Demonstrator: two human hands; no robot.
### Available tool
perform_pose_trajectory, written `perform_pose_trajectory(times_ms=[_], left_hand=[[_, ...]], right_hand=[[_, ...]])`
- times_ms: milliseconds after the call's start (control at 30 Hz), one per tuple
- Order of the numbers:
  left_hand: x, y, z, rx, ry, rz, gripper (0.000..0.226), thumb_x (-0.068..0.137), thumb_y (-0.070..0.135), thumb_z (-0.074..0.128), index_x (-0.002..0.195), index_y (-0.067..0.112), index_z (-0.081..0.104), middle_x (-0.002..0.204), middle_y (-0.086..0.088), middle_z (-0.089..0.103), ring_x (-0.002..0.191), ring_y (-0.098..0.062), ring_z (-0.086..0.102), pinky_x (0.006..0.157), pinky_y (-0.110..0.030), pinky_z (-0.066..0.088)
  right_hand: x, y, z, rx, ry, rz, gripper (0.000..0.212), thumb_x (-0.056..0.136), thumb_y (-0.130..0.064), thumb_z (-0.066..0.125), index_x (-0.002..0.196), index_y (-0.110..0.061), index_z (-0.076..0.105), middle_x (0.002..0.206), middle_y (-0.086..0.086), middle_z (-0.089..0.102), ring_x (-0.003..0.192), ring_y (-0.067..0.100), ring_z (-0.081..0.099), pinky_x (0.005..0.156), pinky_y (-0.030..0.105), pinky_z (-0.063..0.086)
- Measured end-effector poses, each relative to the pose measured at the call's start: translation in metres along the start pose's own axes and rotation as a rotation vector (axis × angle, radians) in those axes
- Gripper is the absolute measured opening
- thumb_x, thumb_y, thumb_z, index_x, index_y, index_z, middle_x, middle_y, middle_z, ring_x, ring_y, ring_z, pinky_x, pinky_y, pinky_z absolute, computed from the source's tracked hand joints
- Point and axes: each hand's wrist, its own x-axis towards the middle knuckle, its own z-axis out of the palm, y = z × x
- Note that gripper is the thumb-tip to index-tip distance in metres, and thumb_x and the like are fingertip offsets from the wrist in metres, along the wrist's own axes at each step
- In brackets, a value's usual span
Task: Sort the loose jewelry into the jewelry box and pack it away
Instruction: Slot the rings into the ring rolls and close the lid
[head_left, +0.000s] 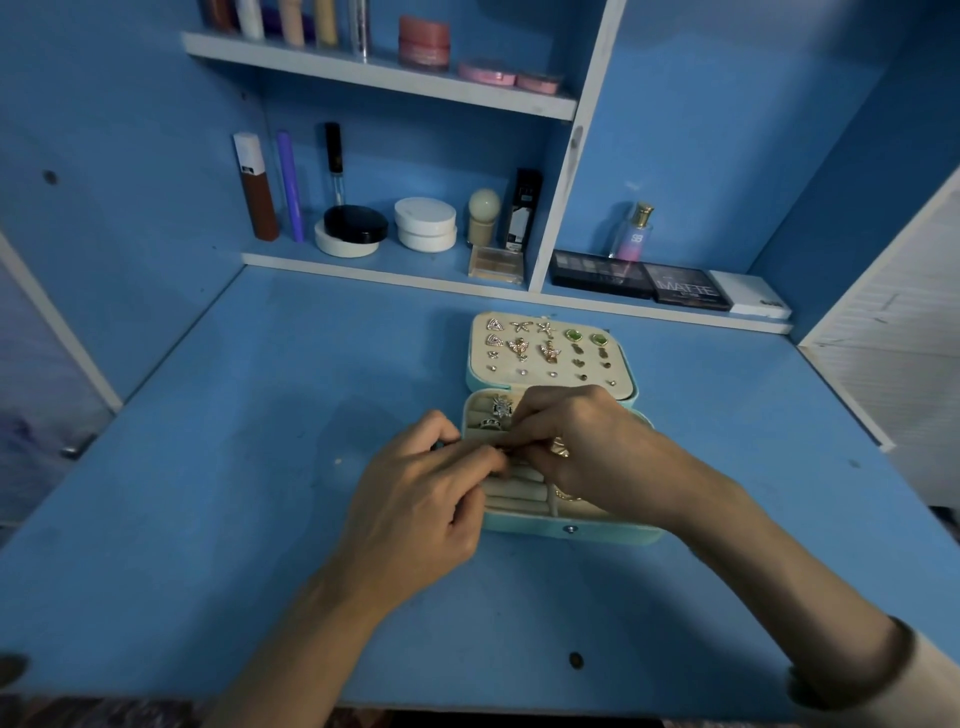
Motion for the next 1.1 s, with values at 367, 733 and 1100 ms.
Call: perform_pose_trajectory(times_ms=[367,733,1100], left_hand=[[0.001,-0.005,0.005,0.067,-0.082,0.050,0.044,0.081,0.008,0.037,0.108,0.014,0.071,0.111,0.009,0.068,0.100,-0.017,0.048,0.077,-0.029,0.039],[-0.001,-0.007,0.007,-0.006,0.004,0.028,0.045,0.080,0.007,0.038,0.110,0.011,0.071,0.113,0.006,0.068,0.096,-0.018,0.051,0.085,-0.030,0.043],[-0.002,-0.001,0.001,-0.025,0.104,-0.031,0.033,0.080,0.004,0.038,0.086,0.006,0.070,0.088,0.000,0.068,0.082,-0.018,0.049,0.076,-0.020,0.038]], right_hand=[[-0.024,0.011,-0.015,0.133,0.223,0.136,0.035,0.082,0.007,0.058,0.105,-0.017,0.069,0.088,-0.001,0.068,0.081,0.012,0.060,0.075,0.021,0.049],[-0.073,0.053,-0.066,0.026,-0.399,0.489,0.032,0.072,-0.053,0.069,0.098,-0.044,0.052,0.089,-0.013,0.058,0.079,0.002,0.058,0.072,0.018,0.047],[-0.095,0.054,-0.051,-0.042,-0.527,0.503,0.025,0.073,-0.038,0.075,0.089,-0.029,0.059,0.084,-0.011,0.060,0.077,0.004,0.055,0.076,0.030,0.050]])
